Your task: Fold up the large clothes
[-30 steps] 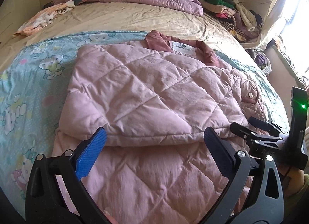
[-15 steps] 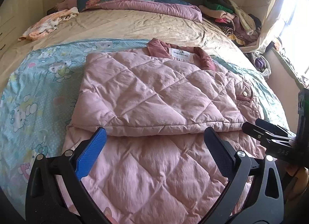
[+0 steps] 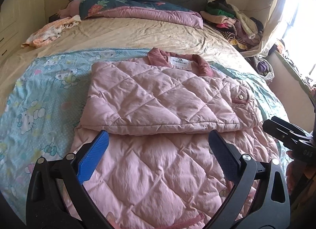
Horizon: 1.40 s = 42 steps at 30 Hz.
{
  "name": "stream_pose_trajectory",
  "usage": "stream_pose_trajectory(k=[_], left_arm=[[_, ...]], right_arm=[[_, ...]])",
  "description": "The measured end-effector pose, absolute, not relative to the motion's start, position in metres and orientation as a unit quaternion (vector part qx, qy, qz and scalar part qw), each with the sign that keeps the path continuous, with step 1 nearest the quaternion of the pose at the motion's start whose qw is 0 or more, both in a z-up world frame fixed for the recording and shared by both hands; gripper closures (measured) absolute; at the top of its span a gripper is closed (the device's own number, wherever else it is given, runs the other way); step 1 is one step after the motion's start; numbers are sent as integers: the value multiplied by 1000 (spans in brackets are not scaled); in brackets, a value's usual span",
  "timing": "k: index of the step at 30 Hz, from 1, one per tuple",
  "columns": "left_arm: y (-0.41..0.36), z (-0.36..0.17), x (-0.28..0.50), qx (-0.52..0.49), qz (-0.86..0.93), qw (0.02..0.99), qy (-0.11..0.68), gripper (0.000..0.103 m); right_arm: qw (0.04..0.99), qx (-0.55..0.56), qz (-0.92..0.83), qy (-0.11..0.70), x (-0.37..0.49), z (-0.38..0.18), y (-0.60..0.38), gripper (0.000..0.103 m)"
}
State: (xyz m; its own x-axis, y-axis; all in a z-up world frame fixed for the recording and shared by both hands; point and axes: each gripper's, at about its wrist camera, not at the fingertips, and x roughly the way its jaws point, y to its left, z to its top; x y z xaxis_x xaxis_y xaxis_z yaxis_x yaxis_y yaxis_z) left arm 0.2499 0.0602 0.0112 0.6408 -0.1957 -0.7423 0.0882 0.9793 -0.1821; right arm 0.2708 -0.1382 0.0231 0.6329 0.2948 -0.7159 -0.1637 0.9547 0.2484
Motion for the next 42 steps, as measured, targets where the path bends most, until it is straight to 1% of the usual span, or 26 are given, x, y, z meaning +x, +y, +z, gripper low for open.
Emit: stream_pose_trajectory(k=[29,42], left_arm=[[59,69,189,-66,-93,927,359,9],[59,76,157,-60,-92,934,339,9]], right_arm=[[927,77,148,337,191,94,-142,4],[929,74,154,328,159,101,-149,4]])
